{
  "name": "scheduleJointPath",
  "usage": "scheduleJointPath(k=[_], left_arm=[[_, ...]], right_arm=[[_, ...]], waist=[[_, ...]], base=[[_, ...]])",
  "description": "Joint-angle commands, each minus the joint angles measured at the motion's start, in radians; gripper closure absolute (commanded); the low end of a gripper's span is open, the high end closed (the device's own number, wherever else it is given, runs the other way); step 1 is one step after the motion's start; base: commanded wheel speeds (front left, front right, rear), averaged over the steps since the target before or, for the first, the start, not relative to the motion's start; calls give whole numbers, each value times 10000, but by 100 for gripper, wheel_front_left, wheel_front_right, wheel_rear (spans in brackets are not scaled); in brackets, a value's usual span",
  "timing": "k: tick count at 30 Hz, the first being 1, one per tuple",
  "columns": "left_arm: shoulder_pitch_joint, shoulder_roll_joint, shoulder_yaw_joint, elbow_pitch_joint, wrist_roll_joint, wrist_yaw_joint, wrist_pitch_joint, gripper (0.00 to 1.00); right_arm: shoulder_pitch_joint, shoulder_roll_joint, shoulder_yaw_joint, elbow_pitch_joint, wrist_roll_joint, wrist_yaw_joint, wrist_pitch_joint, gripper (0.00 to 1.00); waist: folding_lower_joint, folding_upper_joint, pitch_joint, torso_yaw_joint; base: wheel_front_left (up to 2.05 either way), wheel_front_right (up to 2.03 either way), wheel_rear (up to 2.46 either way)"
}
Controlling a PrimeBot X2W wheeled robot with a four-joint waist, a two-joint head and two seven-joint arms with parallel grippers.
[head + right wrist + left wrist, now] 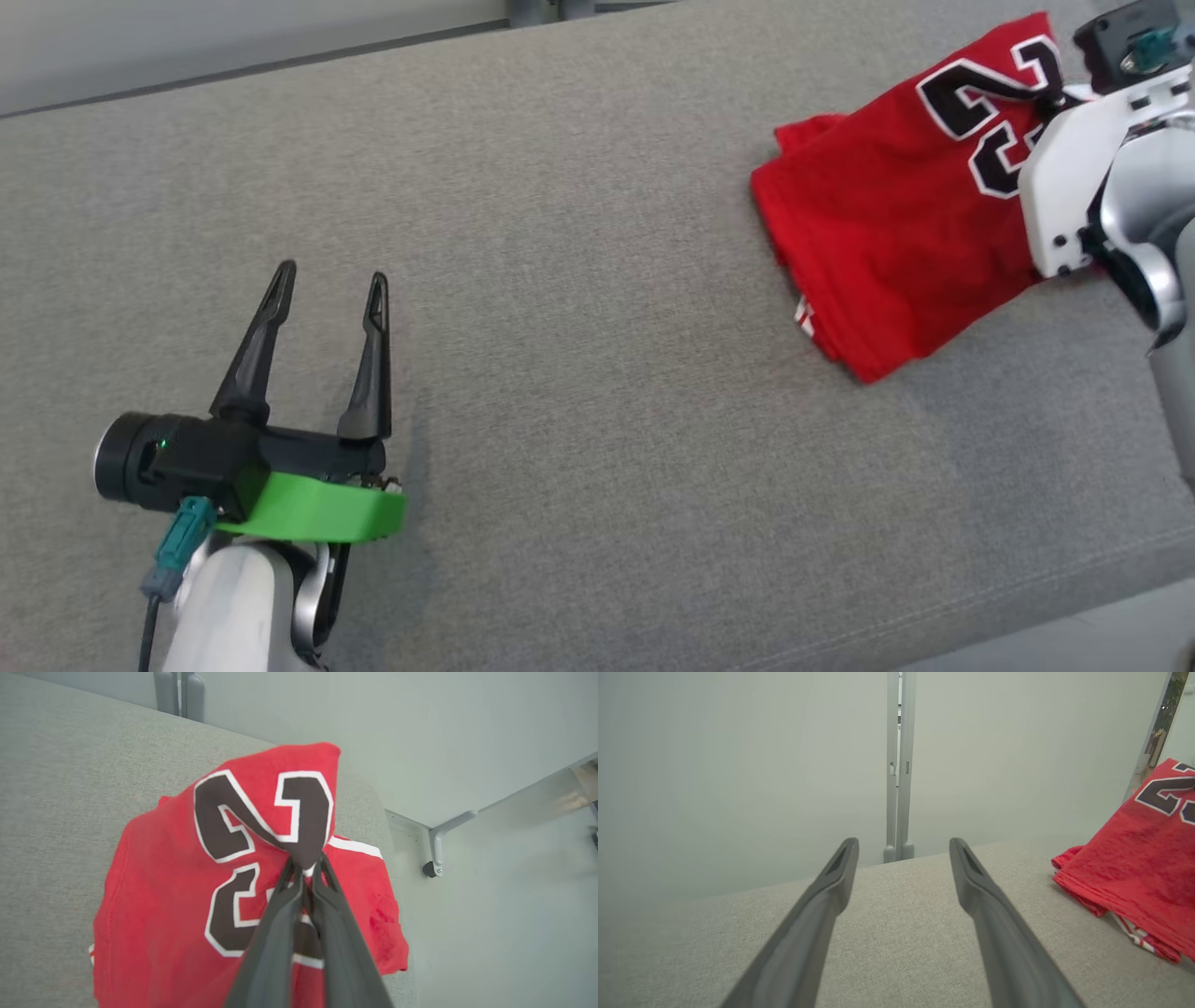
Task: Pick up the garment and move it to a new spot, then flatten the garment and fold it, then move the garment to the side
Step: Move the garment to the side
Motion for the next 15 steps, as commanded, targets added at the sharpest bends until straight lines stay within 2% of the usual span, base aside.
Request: scheduleJointPath(k=[1, 7, 12, 15], left_arm=[[-263, 119, 2, -85, 82, -15, -19, 0], [-650, 395, -331, -199, 196, -16, -19, 0], [-908, 626, -593, -308, 204, -17, -19, 0], [-1101, 814, -814, -349, 183, -18, -19, 0]], right_arm=[[-253, -117, -21, -19, 11, -20, -54, 100], [-942, -616, -419, 415, -106, -20, -394, 100], [-1314, -1020, -767, 920, -417, -20, -898, 100], [-1594, -1523, -1010, 1443, -799, -20, -1348, 100]], waist=[[0, 0, 698, -766], [0, 0, 1321, -1013], [0, 0, 1821, -876], [0, 0, 2162, -650]], base=[[0, 0, 0], [0, 0, 0], [0, 0, 0], [0, 0, 0]])
